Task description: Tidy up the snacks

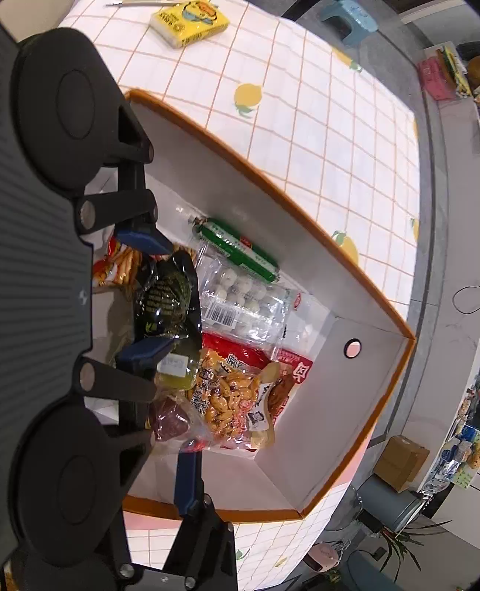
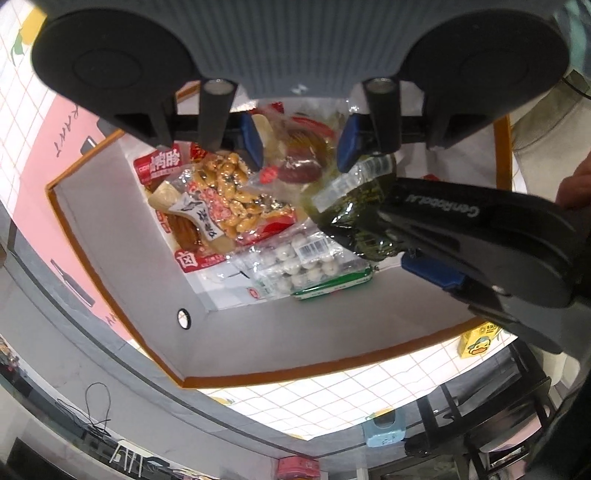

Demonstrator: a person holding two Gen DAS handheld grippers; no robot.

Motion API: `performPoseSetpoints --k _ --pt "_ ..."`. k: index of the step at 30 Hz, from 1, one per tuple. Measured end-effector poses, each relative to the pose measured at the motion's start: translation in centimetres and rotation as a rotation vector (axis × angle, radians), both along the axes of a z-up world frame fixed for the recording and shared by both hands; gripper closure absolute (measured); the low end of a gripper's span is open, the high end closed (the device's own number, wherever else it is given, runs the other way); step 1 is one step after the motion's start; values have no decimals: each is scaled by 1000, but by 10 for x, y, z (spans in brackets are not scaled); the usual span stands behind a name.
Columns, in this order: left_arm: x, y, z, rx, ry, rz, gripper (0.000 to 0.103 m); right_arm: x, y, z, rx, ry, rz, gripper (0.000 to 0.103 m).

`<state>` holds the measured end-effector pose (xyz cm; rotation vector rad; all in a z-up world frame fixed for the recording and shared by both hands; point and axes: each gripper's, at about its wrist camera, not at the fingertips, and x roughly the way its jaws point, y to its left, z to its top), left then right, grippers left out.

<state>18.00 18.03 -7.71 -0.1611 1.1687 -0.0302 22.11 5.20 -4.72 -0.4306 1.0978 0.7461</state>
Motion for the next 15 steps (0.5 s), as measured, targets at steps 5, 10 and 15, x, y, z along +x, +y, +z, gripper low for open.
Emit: performPoseSetpoints --k 5,10,15 --pt "-9 0 16 -10 -28 1 31 -5 -6 13 16 -11 -30 48" --pt "-23 -7 46 10 -102 -12 27 -14 -14 38 27 -57 -51 42" --pt "-45 -20 85 56 -224 -29 27 -34 -30 76 61 -146 -95 36"
